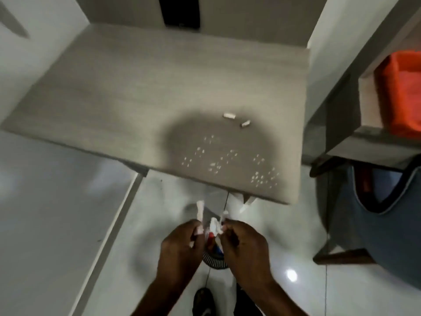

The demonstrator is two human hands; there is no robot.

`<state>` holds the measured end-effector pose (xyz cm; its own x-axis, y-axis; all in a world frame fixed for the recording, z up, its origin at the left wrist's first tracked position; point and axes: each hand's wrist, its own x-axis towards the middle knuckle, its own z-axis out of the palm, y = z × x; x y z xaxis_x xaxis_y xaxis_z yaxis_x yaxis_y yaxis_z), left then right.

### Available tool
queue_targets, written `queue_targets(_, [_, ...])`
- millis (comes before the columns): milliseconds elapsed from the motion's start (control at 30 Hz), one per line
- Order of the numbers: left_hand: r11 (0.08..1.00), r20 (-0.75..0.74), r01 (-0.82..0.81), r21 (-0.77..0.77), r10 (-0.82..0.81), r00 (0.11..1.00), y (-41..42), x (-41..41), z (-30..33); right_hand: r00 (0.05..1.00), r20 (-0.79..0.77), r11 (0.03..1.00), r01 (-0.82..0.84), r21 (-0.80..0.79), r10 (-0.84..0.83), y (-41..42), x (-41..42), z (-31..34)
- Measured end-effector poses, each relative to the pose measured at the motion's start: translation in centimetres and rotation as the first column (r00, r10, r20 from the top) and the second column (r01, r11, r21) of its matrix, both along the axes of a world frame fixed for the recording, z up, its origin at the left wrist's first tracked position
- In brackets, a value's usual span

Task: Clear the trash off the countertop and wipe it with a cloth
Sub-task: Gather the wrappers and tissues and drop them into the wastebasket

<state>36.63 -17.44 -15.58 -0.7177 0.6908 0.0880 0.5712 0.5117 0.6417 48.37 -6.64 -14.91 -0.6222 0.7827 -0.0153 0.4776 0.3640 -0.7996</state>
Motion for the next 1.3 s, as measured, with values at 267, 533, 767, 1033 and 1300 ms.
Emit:
queue_targets(267, [0.839,0.304,0.042,-0.542,0.149,0.941,-1.2,1.6,-19.5,0.864,0.503,0.98,0.073,-0.186,0.031,-2.1,0.6,-19.8])
queue_targets(533, [0.795,0.51,0.318,-0.516,-0.013,0.86,-0.4,2.3,-28.7,0.818,0.559,0.895,0.141,-0.424,0.136,-1.6,0.2,-29.8])
queue_targets(767, [0.861,0.141,0.274,-0.429,-0.236,0.962,-1.7,-1.0,-16.0,0.853,0.379,0.907,-0.221,-0.359,0.358,-1.5,0.3,-18.9])
queue_targets(1033, [0.926,-0.473,0.377,-0.018,-0.34,0.813,5.8,-8.3,7.7,0.995,-0.024,0.929,-0.081,0.362,0.096,4.5,-4.5,9.1])
queue_targets(1300, [0.832,-0.292,0.389,-0.395,-0.516,0.805,21.3,-13.1,12.1,0.791,0.609,0.914,-0.288,0.286,0.058,17.6,-12.2,14.0])
